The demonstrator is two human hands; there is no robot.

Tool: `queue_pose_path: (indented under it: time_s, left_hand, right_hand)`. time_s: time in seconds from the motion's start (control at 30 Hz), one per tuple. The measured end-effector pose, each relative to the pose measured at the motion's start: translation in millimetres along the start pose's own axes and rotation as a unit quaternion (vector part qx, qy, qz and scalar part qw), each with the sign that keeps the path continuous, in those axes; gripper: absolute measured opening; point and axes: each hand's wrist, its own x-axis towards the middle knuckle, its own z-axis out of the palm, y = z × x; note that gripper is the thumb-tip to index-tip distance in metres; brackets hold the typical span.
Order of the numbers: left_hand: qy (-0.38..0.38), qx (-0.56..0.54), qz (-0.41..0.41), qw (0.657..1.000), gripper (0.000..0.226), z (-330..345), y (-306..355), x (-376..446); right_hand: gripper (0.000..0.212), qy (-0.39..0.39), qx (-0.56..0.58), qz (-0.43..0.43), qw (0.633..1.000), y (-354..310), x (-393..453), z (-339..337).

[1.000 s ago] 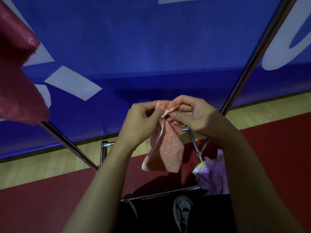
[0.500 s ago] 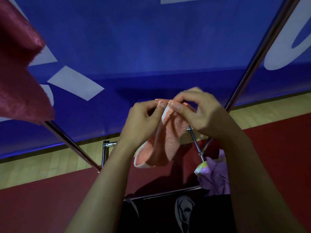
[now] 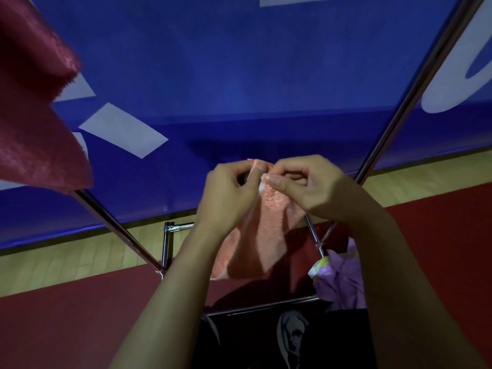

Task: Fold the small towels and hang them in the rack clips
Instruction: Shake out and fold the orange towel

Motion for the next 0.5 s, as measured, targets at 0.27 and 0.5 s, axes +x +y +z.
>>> queue_pose_path:
  time_s: [0.27, 0.5]
  left_hand:
    - [-0.107, -0.023, 0.001, 0.994, 0.030, -4, 8, -2]
    - [-0.158, -0.036, -0.005, 0.987, 0.036, -2, -1, 0]
  right_hand:
    - [0.011, 0.115, -0.075, 0.034, 0.990, 19, 2, -4]
    - [0.006, 0.138, -0.072, 0.030, 0.987, 19, 3, -3]
